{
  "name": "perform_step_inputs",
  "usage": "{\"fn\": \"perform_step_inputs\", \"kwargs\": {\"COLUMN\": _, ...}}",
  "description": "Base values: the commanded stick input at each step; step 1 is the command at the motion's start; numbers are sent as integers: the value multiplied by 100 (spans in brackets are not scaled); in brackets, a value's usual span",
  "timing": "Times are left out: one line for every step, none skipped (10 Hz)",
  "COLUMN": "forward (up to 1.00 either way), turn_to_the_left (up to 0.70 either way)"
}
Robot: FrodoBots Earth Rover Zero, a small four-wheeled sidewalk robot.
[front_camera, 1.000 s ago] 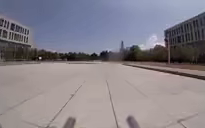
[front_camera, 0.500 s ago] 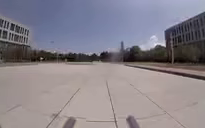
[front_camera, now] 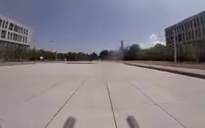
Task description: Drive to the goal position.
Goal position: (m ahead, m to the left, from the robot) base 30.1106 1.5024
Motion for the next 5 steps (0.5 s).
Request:
{"fn": "perform_step_inputs", "kwargs": {"forward": 100, "turn_to_the_left": 0}}
{"fn": "perform_step_inputs", "kwargs": {"forward": 100, "turn_to_the_left": 0}}
{"fn": "perform_step_inputs", "kwargs": {"forward": 100, "turn_to_the_left": 0}}
{"fn": "perform_step_inputs", "kwargs": {"forward": 100, "turn_to_the_left": 0}}
{"fn": "perform_step_inputs", "kwargs": {"forward": 100, "turn_to_the_left": 0}}
